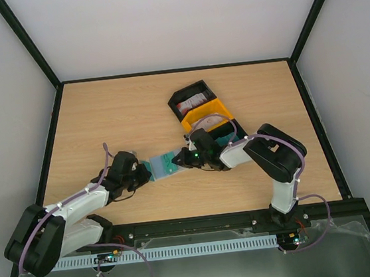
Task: Put the credit cards into the card holder
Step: Insert the credit card into the card holder.
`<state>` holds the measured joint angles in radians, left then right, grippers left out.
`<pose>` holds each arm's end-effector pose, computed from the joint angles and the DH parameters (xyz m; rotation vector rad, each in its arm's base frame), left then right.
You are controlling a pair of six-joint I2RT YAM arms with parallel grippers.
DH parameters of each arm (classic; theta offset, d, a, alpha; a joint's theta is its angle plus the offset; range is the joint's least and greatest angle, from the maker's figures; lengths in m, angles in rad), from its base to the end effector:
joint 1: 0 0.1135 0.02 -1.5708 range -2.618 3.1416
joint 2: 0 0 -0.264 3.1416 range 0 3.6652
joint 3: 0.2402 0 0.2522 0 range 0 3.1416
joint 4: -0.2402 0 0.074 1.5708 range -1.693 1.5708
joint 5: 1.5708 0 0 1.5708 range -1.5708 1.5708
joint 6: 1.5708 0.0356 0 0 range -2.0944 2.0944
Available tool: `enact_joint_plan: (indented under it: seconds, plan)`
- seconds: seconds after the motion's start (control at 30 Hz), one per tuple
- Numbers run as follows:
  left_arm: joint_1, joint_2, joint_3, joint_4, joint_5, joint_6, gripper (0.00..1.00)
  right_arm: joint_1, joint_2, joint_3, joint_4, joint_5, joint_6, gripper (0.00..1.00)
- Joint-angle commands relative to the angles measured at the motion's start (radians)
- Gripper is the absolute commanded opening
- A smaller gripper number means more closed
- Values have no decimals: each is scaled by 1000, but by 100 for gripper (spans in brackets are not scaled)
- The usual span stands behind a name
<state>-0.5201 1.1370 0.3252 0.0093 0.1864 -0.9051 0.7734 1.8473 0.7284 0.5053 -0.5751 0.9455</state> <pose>0.1676 -0.1036 0.1382 -0.3925 2.5164 -0.8526 0.2283 0.2499 0.1135 -0.1686 2.5436 1.4767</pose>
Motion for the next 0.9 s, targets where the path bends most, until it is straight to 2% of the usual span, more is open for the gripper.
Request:
enact_joint_plan:
  seconds: [0.0, 0.33, 0.87]
  plan:
    - [5, -1, -17, -1, 2, 2, 3, 11, -12, -23, -108, 47, -28, 2]
    - [5, 3, -17, 7, 4, 5, 3, 35, 53, 28, -63, -49, -32, 2]
    - [5, -6, -34, 19, 20, -1, 3, 102, 96, 34, 105, 32, 97, 2]
